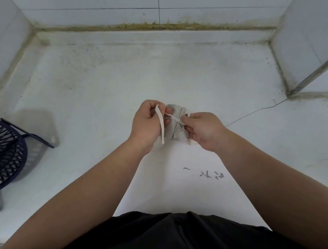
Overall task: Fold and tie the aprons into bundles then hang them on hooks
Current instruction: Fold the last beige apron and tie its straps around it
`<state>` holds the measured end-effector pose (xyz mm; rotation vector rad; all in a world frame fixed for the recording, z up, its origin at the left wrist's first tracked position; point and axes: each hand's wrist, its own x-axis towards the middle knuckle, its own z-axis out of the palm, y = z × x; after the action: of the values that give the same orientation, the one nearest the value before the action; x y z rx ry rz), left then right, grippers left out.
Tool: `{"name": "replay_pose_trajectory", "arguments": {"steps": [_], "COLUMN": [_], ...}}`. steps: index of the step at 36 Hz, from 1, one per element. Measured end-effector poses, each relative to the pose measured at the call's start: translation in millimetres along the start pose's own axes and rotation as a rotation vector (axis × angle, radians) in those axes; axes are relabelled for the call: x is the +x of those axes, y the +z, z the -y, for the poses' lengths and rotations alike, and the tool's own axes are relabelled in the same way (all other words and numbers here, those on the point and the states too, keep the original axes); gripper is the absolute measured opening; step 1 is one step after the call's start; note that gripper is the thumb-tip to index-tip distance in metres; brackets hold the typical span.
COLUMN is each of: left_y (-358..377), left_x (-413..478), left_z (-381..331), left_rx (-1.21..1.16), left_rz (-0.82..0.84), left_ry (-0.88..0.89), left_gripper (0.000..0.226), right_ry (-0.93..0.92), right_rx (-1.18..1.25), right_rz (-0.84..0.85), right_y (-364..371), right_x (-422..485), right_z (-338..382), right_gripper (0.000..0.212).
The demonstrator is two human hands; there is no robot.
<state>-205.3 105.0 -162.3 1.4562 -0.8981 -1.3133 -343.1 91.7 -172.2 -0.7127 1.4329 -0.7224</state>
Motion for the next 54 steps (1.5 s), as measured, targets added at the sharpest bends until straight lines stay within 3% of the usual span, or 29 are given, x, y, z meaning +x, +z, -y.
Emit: {"name": "replay_pose_trajectory", "arguments": {"steps": [2, 7, 11, 14, 17, 21, 25, 32, 37, 40, 47, 54], "left_y": [-0.4, 0.3, 0.4, 1.7, 1.6, -0.2, 0.5, -3.5, -11.5, -13.9, -13.6, -14.4], "left_x": [-0.6, -2.4, -1.5, 4.0, 10.7, 13.3, 12.8, 9.6, 8.9, 6.6, 7.2, 1.8], "left_z": [-2.5, -5.4, -5.7, -8.6, -11.5, -12.7, -11.8, -12.3, -19.1, -21.4, -16.3, -12.0], "left_rx": [0.025, 0.121, 0.188, 0.255, 0.262, 0.13, 0.171, 0.278, 0.446, 0.515, 0.553, 0.719], "left_rz": [0.003, 0.039, 0.065, 0.046, 0.053, -0.012, -0.025, 0.094, 0.297, 0.397, 0.384, 0.208], "left_ry": [0.03, 0.094, 0.096, 0.032, -0.085, -0.195, -0.192, -0.097, -0.043, -0.01, 0.079, 0.318], "left_gripper": [0.014, 0.017, 0.016, 0.003, 0.013, 0.019, 0.018, 0.011, 0.019, 0.029, 0.027, 0.026], "right_ry": [-0.047, -0.285, -0.341, -0.416, -0.439, -0.471, -0.517, -0.68, -0.798, -0.776, -0.655, -0.46], "right_rx": [-0.063, -0.556, -0.498, -0.598, -0.635, -0.603, -0.606, -0.659, -0.747, -0.725, -0.741, -0.562], "right_rz": [-0.053, -0.211, -0.147, -0.06, -0.007, -0.036, -0.049, -0.017, -0.029, -0.018, -0.023, -0.059], "right_y": [1.4, 2.6, 6.2, 9.9, 9.0, 9.9, 11.3, 9.1, 6.0, 6.7, 3.9, 4.7], "right_x": [-2.9, -6.2, -11.1, -15.8, -15.5, -17.5, -18.1, -18.1, -15.9, -18.0, -17.8, -9.6], "right_z": [1.7, 8.5, 15.5, 18.0, 16.6, 14.5, 15.0, 11.0, 9.4, 9.5, 11.9, 11.5], "right_gripper": [0.018, 0.042, 0.042, 0.036, 0.028, 0.025, 0.025, 0.023, 0.023, 0.02, 0.023, 0.022]}}
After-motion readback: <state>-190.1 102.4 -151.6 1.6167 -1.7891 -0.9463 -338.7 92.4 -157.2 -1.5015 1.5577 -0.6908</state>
